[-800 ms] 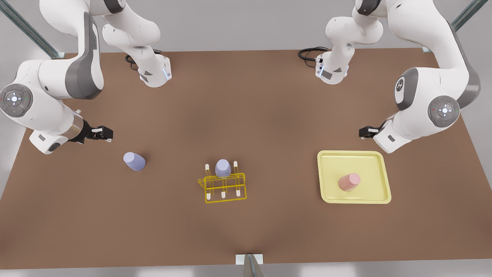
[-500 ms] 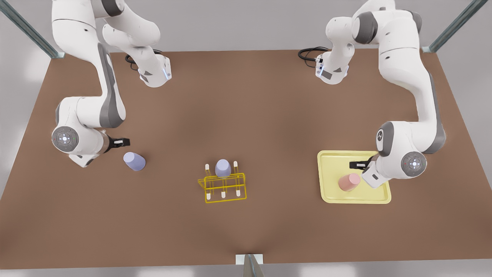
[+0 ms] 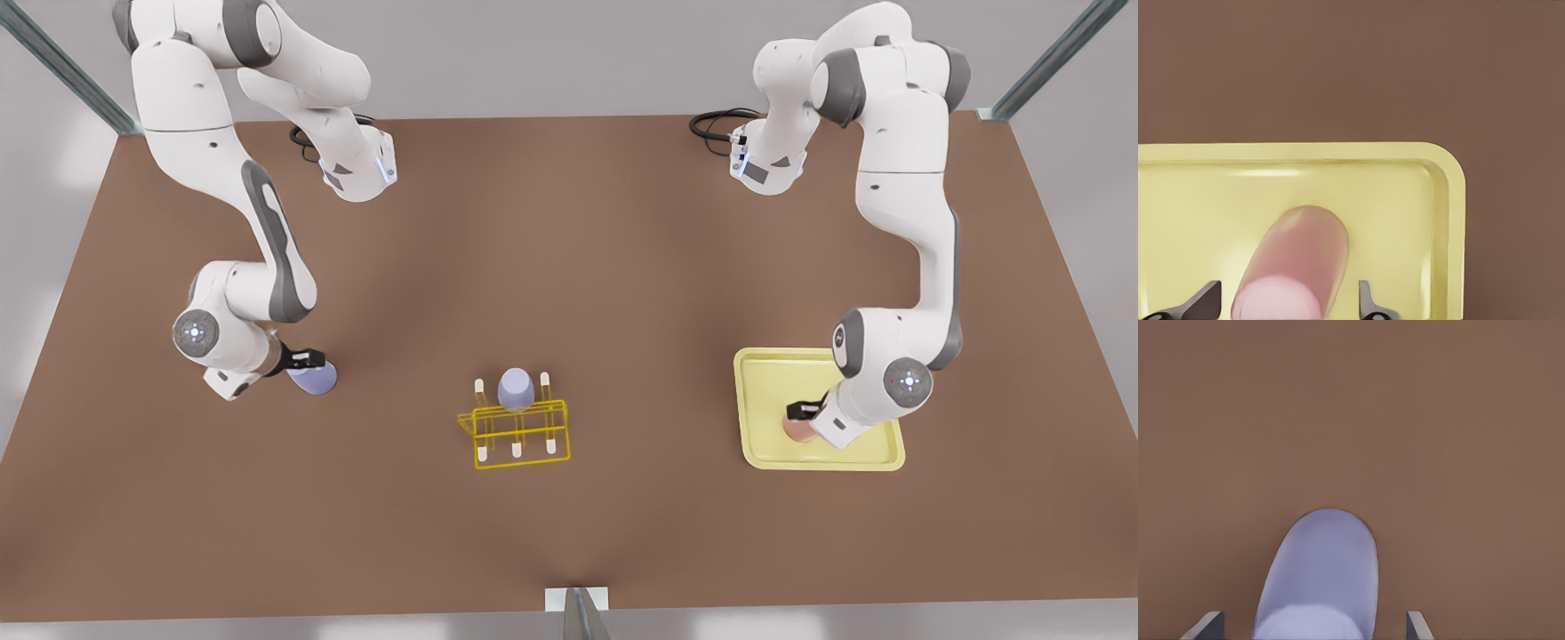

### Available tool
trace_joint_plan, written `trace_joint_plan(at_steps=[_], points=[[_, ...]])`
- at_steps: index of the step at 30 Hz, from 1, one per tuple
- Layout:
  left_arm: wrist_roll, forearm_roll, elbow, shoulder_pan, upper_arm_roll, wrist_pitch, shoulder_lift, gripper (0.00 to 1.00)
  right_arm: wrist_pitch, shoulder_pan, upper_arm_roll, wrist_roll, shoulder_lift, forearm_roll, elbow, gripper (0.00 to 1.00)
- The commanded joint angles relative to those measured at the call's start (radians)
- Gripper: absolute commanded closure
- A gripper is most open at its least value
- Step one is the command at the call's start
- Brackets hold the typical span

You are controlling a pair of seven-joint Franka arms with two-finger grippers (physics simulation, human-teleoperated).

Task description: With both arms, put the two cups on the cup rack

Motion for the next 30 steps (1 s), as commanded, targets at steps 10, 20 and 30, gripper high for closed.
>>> trace_joint_plan(at_steps=[10,20,30], points=[[0.033,-0.005,-0.059,0.004,0.002,0.131,0.014,0.00,0.063,0.009,0.000,-0.065,0.038,0.001,-0.034,0.00],[0.029,-0.008,-0.102,0.004,0.000,0.191,0.019,0.20,0.066,0.002,0.000,-0.081,0.063,-0.002,-0.032,0.00],[0.028,-0.025,-0.099,0.004,0.000,0.191,0.031,0.19,0.060,0.002,0.000,-0.087,0.069,-0.002,-0.029,0.11]])
